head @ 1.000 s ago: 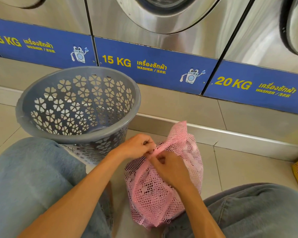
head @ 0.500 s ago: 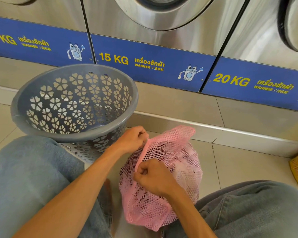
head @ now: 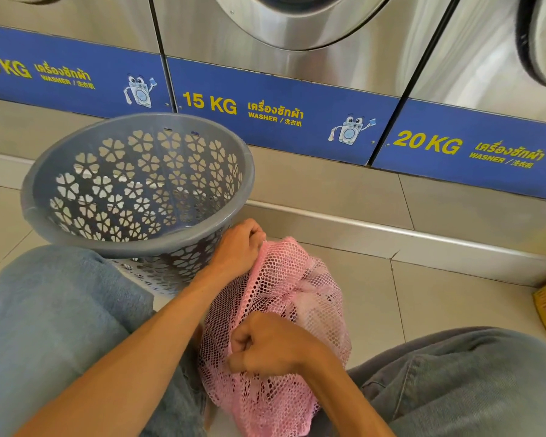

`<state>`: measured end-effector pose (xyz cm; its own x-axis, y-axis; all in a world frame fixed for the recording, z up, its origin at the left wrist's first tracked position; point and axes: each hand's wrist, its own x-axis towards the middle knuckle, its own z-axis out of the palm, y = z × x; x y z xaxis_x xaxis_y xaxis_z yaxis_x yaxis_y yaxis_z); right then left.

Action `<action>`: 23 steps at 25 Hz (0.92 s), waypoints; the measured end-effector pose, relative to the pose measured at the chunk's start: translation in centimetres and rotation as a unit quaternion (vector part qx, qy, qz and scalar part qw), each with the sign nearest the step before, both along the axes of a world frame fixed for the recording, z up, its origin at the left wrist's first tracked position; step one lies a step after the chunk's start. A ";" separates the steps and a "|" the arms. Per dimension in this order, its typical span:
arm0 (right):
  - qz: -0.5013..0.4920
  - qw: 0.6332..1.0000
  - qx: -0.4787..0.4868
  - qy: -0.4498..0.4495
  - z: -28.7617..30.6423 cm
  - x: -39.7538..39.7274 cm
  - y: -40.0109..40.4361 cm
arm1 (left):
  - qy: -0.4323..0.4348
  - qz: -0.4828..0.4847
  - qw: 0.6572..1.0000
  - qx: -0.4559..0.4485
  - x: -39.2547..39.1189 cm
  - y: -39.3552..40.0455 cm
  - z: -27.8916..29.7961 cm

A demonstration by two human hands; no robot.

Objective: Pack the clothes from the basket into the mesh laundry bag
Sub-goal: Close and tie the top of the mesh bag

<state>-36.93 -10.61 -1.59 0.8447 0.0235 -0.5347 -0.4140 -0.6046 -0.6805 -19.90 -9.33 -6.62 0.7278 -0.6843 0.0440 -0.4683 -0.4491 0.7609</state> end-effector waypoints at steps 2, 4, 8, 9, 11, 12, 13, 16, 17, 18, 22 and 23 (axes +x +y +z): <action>-0.013 1.000 -0.005 0.015 0.0 -0.3 -0.7 | 0.077 0.002 0.996 -0.042 0.2 -0.2 0.4; -0.018 0.999 -0.031 0.029 0.0 -0.5 -1.7 | 0.165 0.024 0.983 -0.082 0.2 -0.4 0.9; -0.013 0.986 -0.151 0.073 -1.4 -1.3 -3.7 | 0.210 0.059 0.971 -0.100 0.4 -0.7 0.9; -0.030 0.979 -0.179 0.087 -1.8 -1.4 -4.1 | 0.197 0.061 0.975 -0.088 0.4 -0.8 0.9; -0.090 0.967 -0.213 0.106 -2.6 -1.8 -5.1 | 0.164 0.068 0.981 -0.074 0.1 -0.8 1.0; -0.128 0.961 -0.220 0.111 -3.0 -1.8 -5.6 | 0.155 0.071 0.983 -0.076 -0.1 -0.6 1.3; -0.166 0.954 -0.222 0.110 -3.1 -1.8 -6.0 | 0.152 0.070 0.983 -0.079 -0.2 -0.4 1.6; -0.300 0.937 -0.171 0.055 -3.6 -1.6 -6.9 | 0.147 0.009 0.989 -0.026 -1.0 0.4 1.5; -0.342 0.928 -0.142 0.027 -3.9 -1.5 -7.0 | 0.139 -0.029 0.990 0.016 -1.6 0.7 1.1; -0.372 0.920 -0.122 -0.001 -4.3 -1.3 -7.1 | 0.123 -0.066 0.989 0.058 -2.4 0.9 0.7; -0.468 0.876 -0.066 -0.093 -5.4 -0.5 -7.1 | 0.132 -0.177 0.967 0.124 -4.9 1.7 -0.3; -0.480 0.869 -0.065 -0.104 -5.4 -0.4 -6.9 | 0.141 -0.204 0.959 0.139 -5.2 1.9 -0.3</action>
<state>-37.32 -17.54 -6.99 0.5206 -0.7939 -0.3142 -0.6463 -0.1259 -0.7526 -25.06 -7.45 -6.97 0.3530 -0.8712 -0.3412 -0.4416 -0.4767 0.7601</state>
